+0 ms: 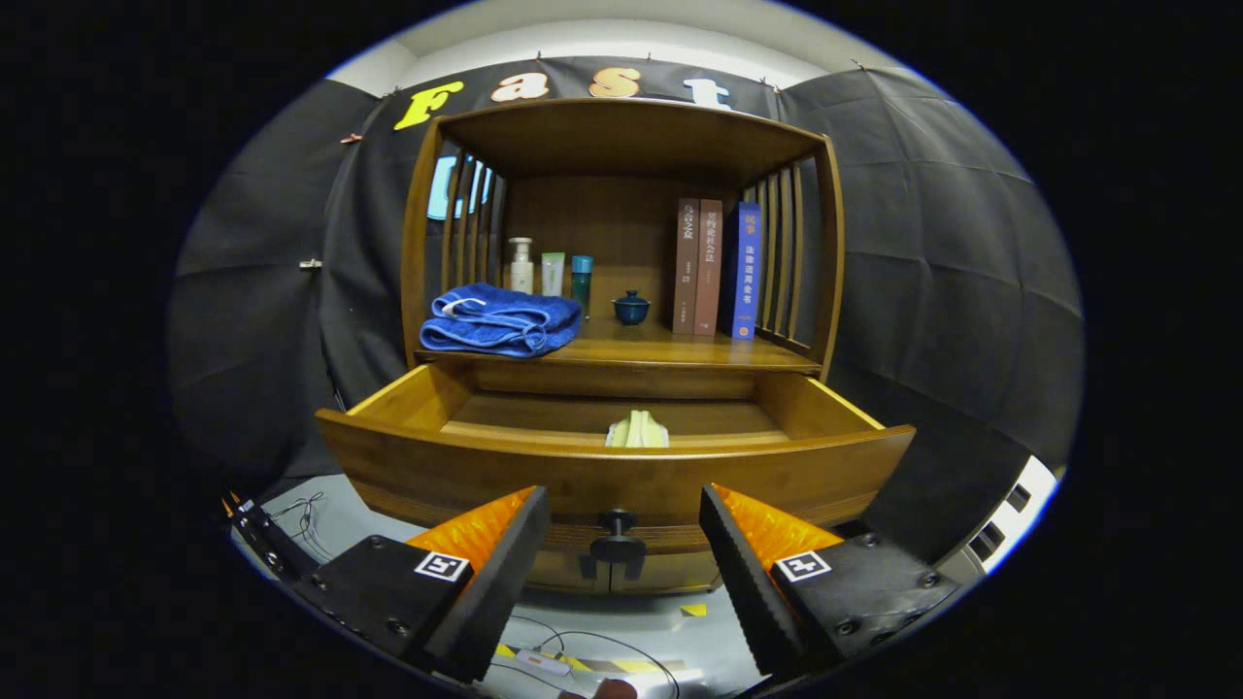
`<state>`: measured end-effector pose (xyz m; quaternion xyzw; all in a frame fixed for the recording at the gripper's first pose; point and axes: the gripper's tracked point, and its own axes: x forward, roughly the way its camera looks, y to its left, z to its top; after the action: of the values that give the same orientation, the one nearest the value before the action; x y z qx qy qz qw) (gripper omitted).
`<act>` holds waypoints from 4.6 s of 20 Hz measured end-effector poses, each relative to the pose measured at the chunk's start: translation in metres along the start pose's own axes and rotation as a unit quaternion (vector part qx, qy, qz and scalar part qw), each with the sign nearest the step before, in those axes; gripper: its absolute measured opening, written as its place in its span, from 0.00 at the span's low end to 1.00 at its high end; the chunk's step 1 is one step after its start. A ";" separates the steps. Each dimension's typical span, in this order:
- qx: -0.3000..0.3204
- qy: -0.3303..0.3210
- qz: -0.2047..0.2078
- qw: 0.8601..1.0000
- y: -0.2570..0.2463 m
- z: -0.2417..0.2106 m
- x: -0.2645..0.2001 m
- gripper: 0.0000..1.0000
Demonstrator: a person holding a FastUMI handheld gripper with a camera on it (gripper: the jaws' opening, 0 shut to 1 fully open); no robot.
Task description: Pull open the drawer, take out the items inside it, and place them on the countertop above the cabinet.
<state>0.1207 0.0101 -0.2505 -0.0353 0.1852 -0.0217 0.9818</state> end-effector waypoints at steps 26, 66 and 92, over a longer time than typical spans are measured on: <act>0.001 0.284 -0.026 0.958 -0.001 -0.019 0.206 0.79; 0.030 0.187 0.025 0.982 0.001 0.144 0.187 0.16; 0.059 0.241 0.032 0.968 0.008 0.134 0.308 0.83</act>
<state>0.4566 0.0095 -0.2385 0.0351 0.4158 -0.0090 0.9087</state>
